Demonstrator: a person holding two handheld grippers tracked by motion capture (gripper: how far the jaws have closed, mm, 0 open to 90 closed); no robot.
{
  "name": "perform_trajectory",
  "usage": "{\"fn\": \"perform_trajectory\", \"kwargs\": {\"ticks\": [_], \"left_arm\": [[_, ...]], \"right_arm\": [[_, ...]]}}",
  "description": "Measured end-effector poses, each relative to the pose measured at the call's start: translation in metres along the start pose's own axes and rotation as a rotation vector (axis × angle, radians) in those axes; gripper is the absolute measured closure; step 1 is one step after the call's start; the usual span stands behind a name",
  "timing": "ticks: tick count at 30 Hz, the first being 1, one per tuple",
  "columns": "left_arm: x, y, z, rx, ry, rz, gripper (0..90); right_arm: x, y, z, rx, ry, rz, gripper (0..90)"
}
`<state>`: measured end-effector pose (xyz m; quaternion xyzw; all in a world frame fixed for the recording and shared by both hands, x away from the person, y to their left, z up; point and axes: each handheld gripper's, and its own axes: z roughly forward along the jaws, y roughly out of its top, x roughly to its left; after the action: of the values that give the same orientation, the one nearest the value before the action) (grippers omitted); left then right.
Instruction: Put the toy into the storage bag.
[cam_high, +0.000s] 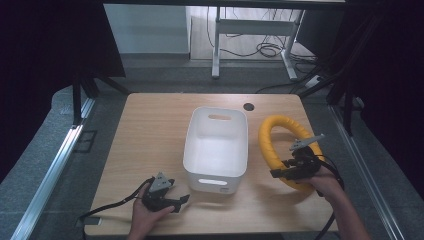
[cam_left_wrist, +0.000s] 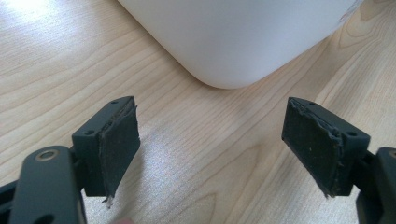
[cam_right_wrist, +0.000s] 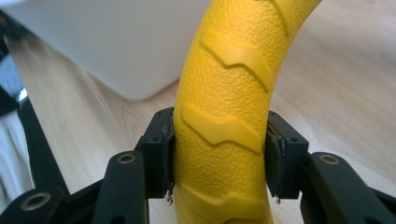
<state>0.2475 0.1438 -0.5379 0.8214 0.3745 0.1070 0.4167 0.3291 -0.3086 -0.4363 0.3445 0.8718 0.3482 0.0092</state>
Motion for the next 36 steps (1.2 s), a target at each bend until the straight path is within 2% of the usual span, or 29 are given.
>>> {"fn": "perform_trajectory", "kwargs": {"ticks": [1, 13, 15, 16, 18, 19, 20, 26, 28, 32, 36], "left_arm": [[0.0, 0.0, 0.0, 0.0, -0.001, 0.0, 19.1], [0.0, 0.0, 0.0, -0.001, 0.001, 0.001, 19.1], [0.0, 0.0, 0.0, -0.001, 0.001, 0.001, 19.1], [0.0, 0.0, 0.0, -0.001, 0.001, 0.001, 19.1], [0.0, 0.0, 0.0, 0.0, 0.002, 0.002, 19.1], [0.0, 0.0, 0.0, -0.001, 0.003, 0.002, 19.1], [0.0, 0.0, 0.0, -0.001, 0.003, 0.002, 19.1], [0.0, 0.0, 0.0, 0.001, 0.003, 0.0, 19.1], [0.0, 0.0, 0.0, -0.001, 0.003, -0.001, 19.1], [0.0, 0.0, 0.001, -0.001, 0.003, 0.002, 19.1], [0.0, 0.0, 0.001, -0.003, 0.004, -0.001, 19.1]], "right_arm": [[-0.001, -0.002, -0.004, -0.037, 0.0, 0.015, 51.4], [-0.006, -0.002, -0.022, -0.155, 0.014, 0.04, 51.3], [-0.004, -0.002, -0.026, -0.207, -0.007, 0.037, 51.2], [-0.004, -0.002, -0.026, -0.207, -0.007, 0.037, 51.2], [-0.004, -0.003, -0.03, -0.248, -0.012, 0.036, 51.3], [-0.005, -0.003, -0.033, -0.282, -0.005, 0.042, 51.3], [-0.005, -0.003, -0.033, -0.282, -0.005, 0.042, 51.3], [-0.01, -0.005, -0.044, -0.394, 0.015, 0.07, 51.3], [-0.011, -0.006, -0.046, -0.408, 0.018, 0.073, 51.3], [-0.01, -0.005, -0.052, -0.476, 0.035, 0.069, 51.2], [-0.007, -0.002, -0.054, -0.505, 0.034, 0.058, 51.2]]}}
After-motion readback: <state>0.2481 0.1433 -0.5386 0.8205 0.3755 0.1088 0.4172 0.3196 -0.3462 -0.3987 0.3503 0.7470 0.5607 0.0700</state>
